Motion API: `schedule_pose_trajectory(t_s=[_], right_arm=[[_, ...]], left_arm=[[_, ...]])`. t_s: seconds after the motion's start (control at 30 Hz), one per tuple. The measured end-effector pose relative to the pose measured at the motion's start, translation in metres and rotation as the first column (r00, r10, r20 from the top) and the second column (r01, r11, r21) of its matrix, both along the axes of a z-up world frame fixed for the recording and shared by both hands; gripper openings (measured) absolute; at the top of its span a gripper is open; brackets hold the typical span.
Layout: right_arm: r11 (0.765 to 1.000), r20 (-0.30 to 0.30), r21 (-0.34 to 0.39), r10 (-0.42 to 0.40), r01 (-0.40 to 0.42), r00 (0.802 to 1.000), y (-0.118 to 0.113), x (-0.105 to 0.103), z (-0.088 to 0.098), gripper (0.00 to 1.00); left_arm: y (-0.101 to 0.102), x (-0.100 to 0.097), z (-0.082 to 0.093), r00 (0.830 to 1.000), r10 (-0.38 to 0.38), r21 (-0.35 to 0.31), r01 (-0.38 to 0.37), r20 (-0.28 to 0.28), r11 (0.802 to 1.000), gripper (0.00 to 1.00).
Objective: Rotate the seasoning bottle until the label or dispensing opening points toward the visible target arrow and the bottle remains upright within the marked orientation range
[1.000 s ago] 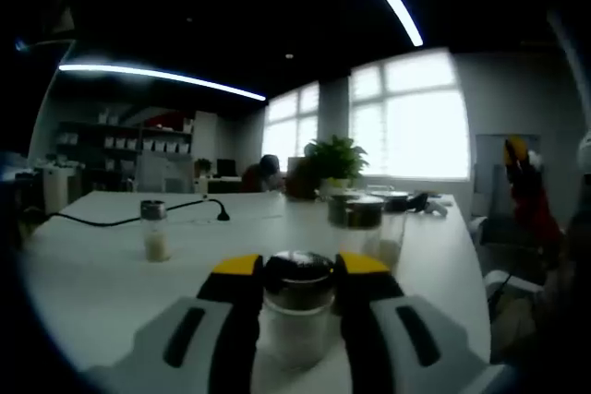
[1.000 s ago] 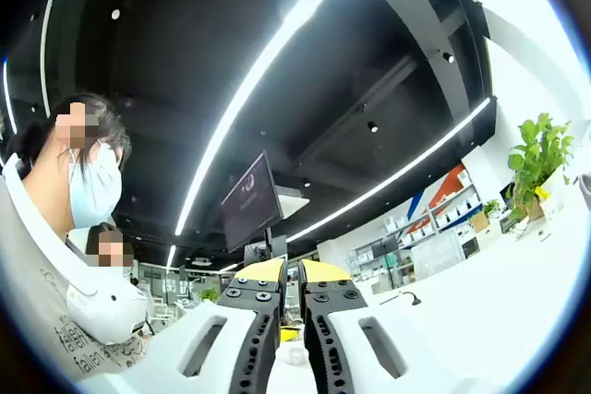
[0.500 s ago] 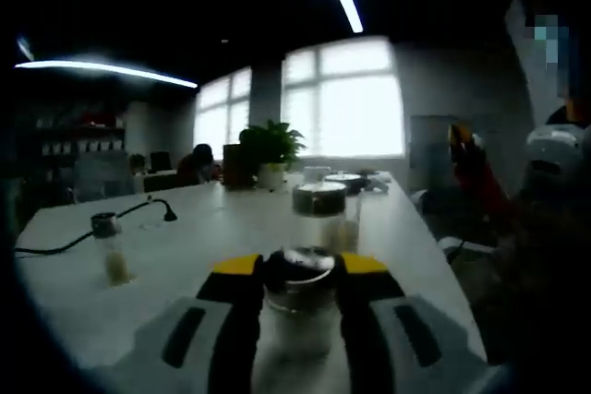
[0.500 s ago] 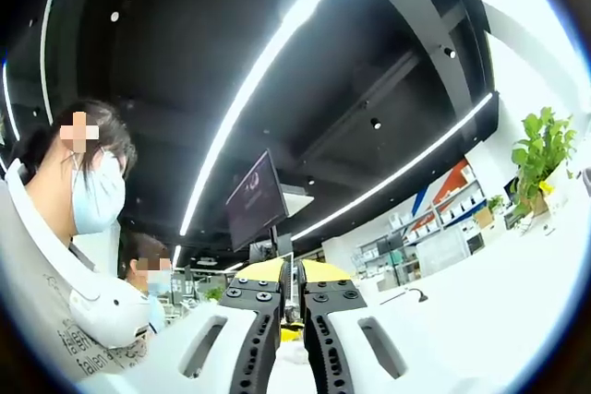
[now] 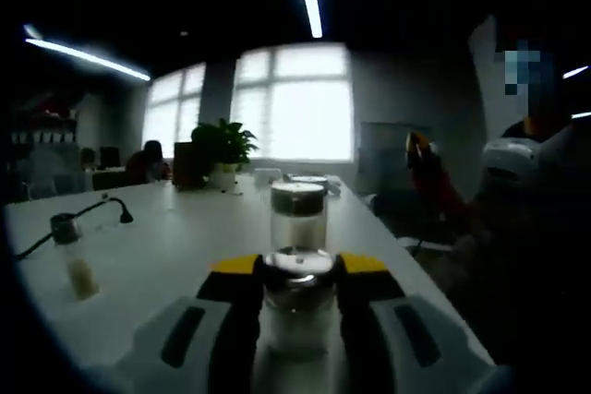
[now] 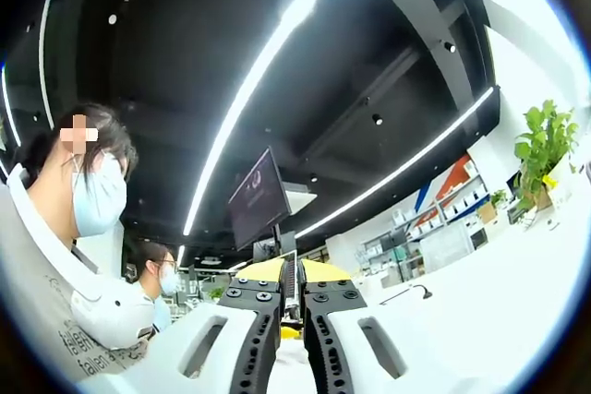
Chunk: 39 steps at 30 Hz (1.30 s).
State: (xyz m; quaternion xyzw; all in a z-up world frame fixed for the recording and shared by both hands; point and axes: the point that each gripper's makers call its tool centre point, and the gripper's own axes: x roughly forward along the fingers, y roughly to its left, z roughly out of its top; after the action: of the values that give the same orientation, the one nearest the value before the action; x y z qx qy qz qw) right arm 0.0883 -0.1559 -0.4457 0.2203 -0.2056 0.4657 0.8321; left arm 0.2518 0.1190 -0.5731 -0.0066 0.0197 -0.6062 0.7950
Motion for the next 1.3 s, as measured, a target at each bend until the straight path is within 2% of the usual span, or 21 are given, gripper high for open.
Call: schedule_pose_trajectory(t_s=[0.03, 0.13, 0.23, 0.27, 0.33, 0.37, 0.4, 0.5, 0.57, 0.6, 0.63, 0.67, 0.73, 0.8, 0.87, 0.93, 1.03, 1.13, 1.2, 1.3], right_arm=[[1.000, 0.001, 0.000, -0.002, 0.002, 1.000, -0.001, 0.000, 0.001, 0.03], [1.000, 0.003, 0.006, -0.003, 0.003, 1.000, -0.003, 0.001, 0.002, 0.03], [1.000, 0.005, 0.012, -0.005, 0.005, 1.000, -0.004, 0.001, 0.002, 0.03], [1.000, 0.005, 0.013, -0.005, 0.005, 1.000, -0.004, 0.001, 0.002, 0.03], [1.000, 0.004, 0.013, -0.003, 0.003, 1.000, -0.004, 0.002, 0.001, 0.03], [1.000, 0.003, 0.013, -0.003, 0.003, 1.000, -0.004, 0.002, 0.001, 0.03], [1.000, 0.002, 0.012, -0.003, 0.003, 1.000, -0.003, 0.002, 0.000, 0.03], [1.000, 0.001, 0.015, -0.005, 0.005, 1.000, -0.005, 0.000, -0.001, 0.03], [1.000, 0.001, 0.019, -0.008, 0.008, 1.000, -0.006, -0.001, -0.002, 0.03], [1.000, 0.000, 0.022, -0.012, 0.012, 1.000, -0.007, -0.001, -0.003, 0.03], [1.000, 0.000, 0.025, -0.016, 0.016, 1.000, -0.009, -0.001, -0.003, 0.03], [0.999, -0.002, 0.028, -0.019, 0.019, 1.000, -0.010, -0.001, -0.003, 0.03], [0.999, -0.008, 0.032, -0.021, 0.021, 1.000, -0.011, 0.001, -0.003, 0.03], [0.999, -0.014, 0.033, -0.022, 0.022, 1.000, -0.009, 0.003, -0.002, 0.03], [0.999, -0.014, 0.034, -0.022, 0.022, 1.000, -0.008, 0.003, -0.001, 0.03], [0.999, -0.012, 0.035, -0.020, 0.020, 1.000, -0.007, 0.002, -0.001, 0.03], [0.999, -0.013, 0.036, -0.020, 0.020, 1.000, -0.007, 0.002, -0.002, 0.03], [0.999, -0.018, 0.036, -0.027, 0.027, 0.999, -0.009, 0.002, -0.003, 0.03], [0.999, -0.022, 0.037, -0.033, 0.033, 0.999, -0.011, 0.002, -0.003, 0.03], [0.998, -0.024, 0.043, -0.039, 0.040, 0.999, -0.012, 0.003, -0.003, 0.03]], left_arm=[[-0.001, -0.001, 0.001, 1.000, 0.019, -0.007, -0.019, -0.011, 1.000, 0.33], [0.005, 0.001, 0.015, 0.995, 0.099, -0.088, -0.100, -0.013, 0.991, 0.34], [0.019, 0.000, 0.034, 0.981, 0.188, -0.211, -0.193, -0.047, 0.958, 0.34], [0.026, -0.001, 0.035, 0.969, 0.243, -0.211, -0.245, -0.036, 0.946, 0.38], [0.034, 0.002, 0.033, 0.933, 0.357, -0.186, -0.358, -0.036, 0.915, 0.45], [0.037, 0.002, 0.034, 0.918, 0.396, -0.180, -0.393, -0.021, 0.902, 0.48], [0.039, 0.002, 0.033, 0.903, 0.429, -0.167, -0.428, -0.034, 0.888, 0.49], [0.041, -0.001, 0.032, 0.869, 0.489, -0.159, -0.494, -0.071, 0.855, 0.46], [0.040, -0.002, 0.025, 0.852, 0.515, -0.128, -0.523, -0.092, 0.843, 0.42], [0.042, -0.001, 0.023, 0.836, 0.541, -0.129, -0.548, -0.091, 0.826, 0.39], [0.046, 0.000, 0.018, 0.813, 0.571, -0.129, -0.582, -0.113, 0.803, 0.38], [0.048, 0.001, 0.016, 0.799, 0.588, -0.131, -0.600, -0.124, 0.789, 0.40], [0.049, 0.001, 0.012, 0.778, 0.618, -0.119, -0.628, -0.110, 0.769, 0.43], [0.045, -0.002, 0.011, 0.770, 0.630, -0.114, -0.638, -0.101, 0.761, 0.44], [0.036, -0.007, 0.017, 0.782, 0.618, -0.145, -0.622, -0.078, 0.769, 0.41], [0.028, -0.010, 0.019, 0.784, 0.615, -0.155, -0.621, -0.085, 0.769, 0.41], [0.024, -0.005, 0.019, 0.745, 0.667, -0.126, -0.662, -0.009, 0.738, 0.41], [0.017, -0.002, 0.017, 0.742, 0.670, -0.125, -0.664, 0.009, 0.737, 0.38], [0.018, 0.002, 0.014, 0.728, 0.685, -0.109, -0.679, 0.024, 0.726, 0.38], [0.017, 0.005, 0.011, 0.720, 0.693, -0.095, -0.688, 0.030, 0.719, 0.36]])
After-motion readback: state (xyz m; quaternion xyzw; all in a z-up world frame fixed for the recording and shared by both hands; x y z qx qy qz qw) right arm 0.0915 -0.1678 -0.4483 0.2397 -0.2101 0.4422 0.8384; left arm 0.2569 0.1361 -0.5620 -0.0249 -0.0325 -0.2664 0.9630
